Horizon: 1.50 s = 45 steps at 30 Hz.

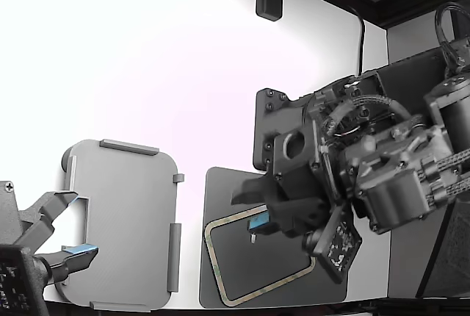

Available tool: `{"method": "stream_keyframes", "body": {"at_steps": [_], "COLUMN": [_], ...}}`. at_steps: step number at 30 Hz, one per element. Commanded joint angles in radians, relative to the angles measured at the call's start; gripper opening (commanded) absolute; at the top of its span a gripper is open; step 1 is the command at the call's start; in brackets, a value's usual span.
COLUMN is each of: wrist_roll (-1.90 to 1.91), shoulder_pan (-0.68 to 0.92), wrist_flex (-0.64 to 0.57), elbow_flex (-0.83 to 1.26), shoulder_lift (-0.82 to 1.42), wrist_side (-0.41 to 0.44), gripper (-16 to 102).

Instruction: Move top rectangular frame to the holder.

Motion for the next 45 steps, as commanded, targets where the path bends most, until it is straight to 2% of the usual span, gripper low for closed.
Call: {"method": "stream_keyframes", "body": {"at_steps": [1, 8, 14, 18, 21, 30, 45], "wrist_roll": [-0.044, -0.087, -0.103, -0.175, -0.219, -0.233, -0.399], "shoulder_pan": [0.032, 0.172, 0.23, 0.244, 0.259, 0.302, 0.379], "wrist_flex": [-0.005, 0.015, 0.155, 0.204, 0.206, 0.192, 0.147], "elbow_flex": [-0.017, -0.032, -0.19, -0.239, -0.245, -0.273, -0.278], "shoulder_lift": [-0.026, -0.133, -0.313, -0.397, -0.416, -0.476, -0.597], "wrist_side": [-0.003, 0.038, 0.04, 0.034, 0.052, 0.017, 0.034], "gripper": [100, 100, 100, 100, 100, 100, 100]}}
